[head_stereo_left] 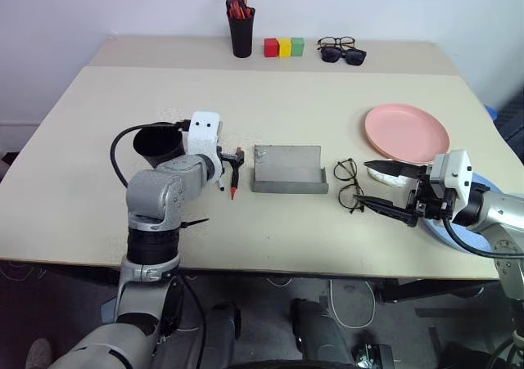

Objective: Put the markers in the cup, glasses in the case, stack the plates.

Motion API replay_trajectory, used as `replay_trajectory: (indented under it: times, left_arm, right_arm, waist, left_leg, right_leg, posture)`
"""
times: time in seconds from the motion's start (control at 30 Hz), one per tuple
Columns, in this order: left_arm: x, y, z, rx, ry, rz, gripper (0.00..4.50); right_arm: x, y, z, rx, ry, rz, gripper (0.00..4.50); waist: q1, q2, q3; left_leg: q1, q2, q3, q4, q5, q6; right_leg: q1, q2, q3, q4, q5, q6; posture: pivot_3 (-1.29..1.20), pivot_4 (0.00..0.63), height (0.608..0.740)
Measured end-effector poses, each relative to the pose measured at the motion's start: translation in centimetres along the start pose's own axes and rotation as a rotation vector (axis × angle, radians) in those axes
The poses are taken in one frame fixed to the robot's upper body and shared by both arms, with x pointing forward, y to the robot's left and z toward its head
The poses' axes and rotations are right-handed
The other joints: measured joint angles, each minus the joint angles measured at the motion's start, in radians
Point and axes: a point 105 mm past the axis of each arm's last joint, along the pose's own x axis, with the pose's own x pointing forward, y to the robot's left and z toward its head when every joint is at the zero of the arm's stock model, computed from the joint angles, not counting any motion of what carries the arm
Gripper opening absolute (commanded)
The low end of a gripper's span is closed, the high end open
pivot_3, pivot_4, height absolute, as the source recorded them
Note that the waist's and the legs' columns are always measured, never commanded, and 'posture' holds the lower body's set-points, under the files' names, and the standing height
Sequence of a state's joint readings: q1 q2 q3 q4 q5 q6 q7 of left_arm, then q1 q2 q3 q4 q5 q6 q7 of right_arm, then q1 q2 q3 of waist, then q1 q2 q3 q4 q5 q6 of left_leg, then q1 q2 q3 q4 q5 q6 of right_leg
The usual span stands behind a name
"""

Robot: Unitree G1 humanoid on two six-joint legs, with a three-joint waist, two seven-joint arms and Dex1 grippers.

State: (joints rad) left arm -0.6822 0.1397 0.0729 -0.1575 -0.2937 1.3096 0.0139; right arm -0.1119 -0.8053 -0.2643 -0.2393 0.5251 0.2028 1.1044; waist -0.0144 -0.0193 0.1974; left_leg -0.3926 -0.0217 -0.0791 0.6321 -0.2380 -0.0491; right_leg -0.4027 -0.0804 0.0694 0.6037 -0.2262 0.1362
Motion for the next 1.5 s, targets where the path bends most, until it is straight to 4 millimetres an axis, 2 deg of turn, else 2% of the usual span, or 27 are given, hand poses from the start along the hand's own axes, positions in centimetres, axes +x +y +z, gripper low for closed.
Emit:
replay_trajectory:
  times: [0.2, 0.33, 0.43, 0.67, 0.7, 0.93, 1.1, 1.2, 1.33, 1.43, 1.5]
  left_arm:
    - [0.8, -1.4, -1.0, -0.026, 0.060, -0.015, 4.50]
    - [0.9, -1.7, -0.7, -0.019, 0.076, -0.004, 4.50]
    - [1.3, -1.5, -1.3, -0.018, 0.118, 0.019, 3.65]
    - [1.6, -1.6, -1.4, -0.009, 0.160, 0.056, 0.20]
    - [1.7, -1.6, -1.3, -0.010, 0.160, 0.055, 0.09]
    - [1.7, -1.7, -1.3, -0.023, 0.164, 0.050, 0.09]
    - [1.2, -2.6, -0.6, -0.008, 0.116, -0.028, 0.09]
    - [-0.4, -2.9, 1.8, 0.107, -0.071, -0.082, 0.09]
    - [-3.2, -2.8, 6.1, 0.231, -0.451, -0.065, 0.09]
    - [-5.6, -1.5, 8.2, 0.311, -0.723, 0.046, 0.09]
    - [-6.7, -0.1, 8.6, 0.368, -0.802, 0.127, 0.09]
  right_arm:
    - [-0.2, 0.0, -0.2, 0.003, 0.006, -0.015, 3.32]
    - [-0.4, -0.1, -0.2, 0.002, 0.006, -0.030, 3.32]
    - [-0.5, -0.1, -0.4, 0.010, 0.012, -0.040, 3.37]
    - [-0.3, 0.0, 0.1, -0.003, 0.008, -0.047, 3.37]
    - [-0.3, 0.0, 0.1, -0.003, 0.008, -0.049, 3.37]
    - [-0.3, -0.1, 0.1, 0.002, 0.012, -0.059, 3.37]
    - [-0.2, -0.3, 0.0, 0.008, 0.015, -0.069, 3.37]
    - [-0.3, -0.5, 0.3, 0.000, 0.007, -0.079, 3.37]
    - [-0.2, -1.0, 0.8, -0.015, -0.007, -0.084, 3.37]
    - [0.0, -1.3, 0.8, -0.018, -0.012, -0.081, 3.37]
    - [0.1, -1.6, 0.7, -0.013, -0.012, -0.080, 3.37]
  waist:
    - [0.002, 0.000, 0.000]
    - [0.001, 0.000, 0.000]
    - [-0.002, 0.000, 0.000]
    - [0.001, 0.000, 0.000]
    - [0.001, 0.000, 0.000]
    - [0.001, 0.000, 0.000]
    - [0.001, 0.000, 0.000]
    - [-0.004, 0.000, 0.000]
    - [0.002, 0.000, 0.000]
    - [0.000, 0.000, 0.000]
    - [0.002, 0.000, 0.000]
  left_leg:
    - [0.000, 0.000, 0.000, 0.000, 0.000, 0.000]
    - [0.000, 0.000, 0.000, 0.000, 0.000, -0.001]
    - [0.000, 0.000, 0.000, 0.000, 0.000, -0.001]
    - [0.000, 0.000, 0.000, 0.000, 0.000, -0.001]
    - [0.000, 0.000, 0.000, 0.000, 0.000, -0.001]
    - [0.000, 0.000, 0.000, 0.000, 0.001, -0.001]
    - [0.000, 0.000, 0.000, 0.000, 0.001, -0.001]
    - [0.000, 0.000, 0.000, -0.001, 0.001, -0.002]
    - [0.000, 0.000, 0.000, 0.000, 0.001, -0.003]
    - [0.001, 0.000, 0.001, 0.000, 0.002, -0.003]
    - [0.001, 0.000, 0.001, 0.000, 0.002, -0.003]
  right_leg:
    - [0.000, 0.000, 0.000, 0.000, 0.000, 0.000]
    - [0.000, 0.000, 0.000, 0.000, 0.000, 0.000]
    - [0.000, 0.000, 0.000, 0.000, 0.000, 0.000]
    - [0.000, 0.000, 0.000, 0.001, 0.000, 0.001]
    - [0.000, 0.000, 0.000, 0.001, 0.000, 0.001]
    - [0.000, 0.000, 0.000, 0.001, 0.000, 0.001]
    - [0.000, 0.000, 0.000, 0.001, 0.000, 0.001]
    - [-0.002, 0.000, 0.000, 0.002, 0.001, 0.001]
    - [-0.002, 0.000, 0.000, 0.003, 0.000, 0.000]
    - [-0.001, -0.001, 0.001, 0.003, -0.001, -0.004]
    - [-0.001, -0.001, 0.001, 0.003, -0.001, -0.004]
  posture:
    - [0.00, 0.150, 0.740]
    - [0.00, 0.150, 0.740]
    - [0.00, 0.150, 0.740]
    - [0.00, 0.150, 0.740]
    - [0.00, 0.150, 0.740]
    - [0.00, 0.150, 0.740]
    - [0.00, 0.150, 0.740]
    - [0.00, 0.150, 0.740]
    - [0.00, 0.150, 0.740]
    - [0.00, 0.150, 0.740]
    - [0.00, 0.150, 0.740]
